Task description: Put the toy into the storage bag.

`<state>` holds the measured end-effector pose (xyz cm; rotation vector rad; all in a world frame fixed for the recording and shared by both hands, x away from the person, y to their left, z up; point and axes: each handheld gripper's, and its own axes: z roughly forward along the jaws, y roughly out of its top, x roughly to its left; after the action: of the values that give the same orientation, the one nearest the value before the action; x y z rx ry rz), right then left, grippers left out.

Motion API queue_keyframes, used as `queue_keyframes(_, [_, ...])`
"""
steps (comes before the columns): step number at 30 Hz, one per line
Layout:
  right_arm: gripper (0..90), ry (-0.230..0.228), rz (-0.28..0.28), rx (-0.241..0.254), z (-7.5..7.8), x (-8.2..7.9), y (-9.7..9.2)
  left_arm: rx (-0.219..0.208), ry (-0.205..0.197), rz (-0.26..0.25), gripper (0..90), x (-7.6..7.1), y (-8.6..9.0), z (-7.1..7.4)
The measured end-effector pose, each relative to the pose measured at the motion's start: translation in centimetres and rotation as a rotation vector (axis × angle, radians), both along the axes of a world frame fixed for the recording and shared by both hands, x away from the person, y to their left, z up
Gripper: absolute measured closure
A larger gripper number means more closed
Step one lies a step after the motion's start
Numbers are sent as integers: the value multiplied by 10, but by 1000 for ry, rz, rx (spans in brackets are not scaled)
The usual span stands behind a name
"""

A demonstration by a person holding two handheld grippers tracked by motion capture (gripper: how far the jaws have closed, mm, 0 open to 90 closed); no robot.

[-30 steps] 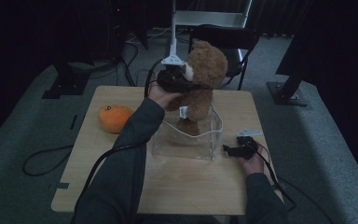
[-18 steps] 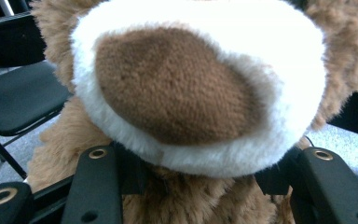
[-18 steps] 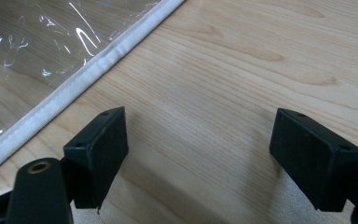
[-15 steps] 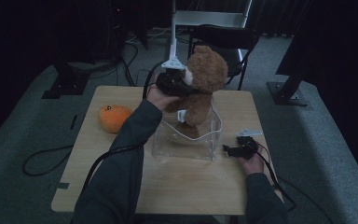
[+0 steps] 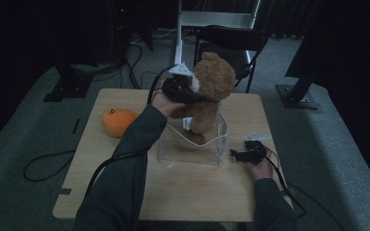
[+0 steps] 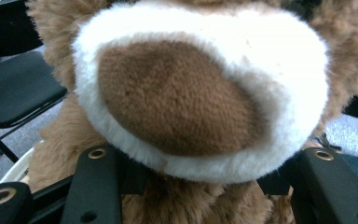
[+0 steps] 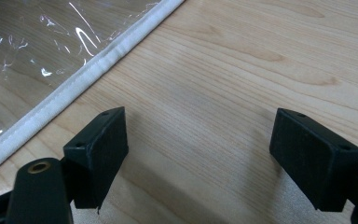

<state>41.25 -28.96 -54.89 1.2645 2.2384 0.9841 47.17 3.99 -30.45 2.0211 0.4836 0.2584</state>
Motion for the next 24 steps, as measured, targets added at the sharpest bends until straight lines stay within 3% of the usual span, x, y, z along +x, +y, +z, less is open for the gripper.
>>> queue_keyframes(24, [184, 0, 1, 0, 0, 0, 0, 100, 28, -37, 459, 2, -14, -16])
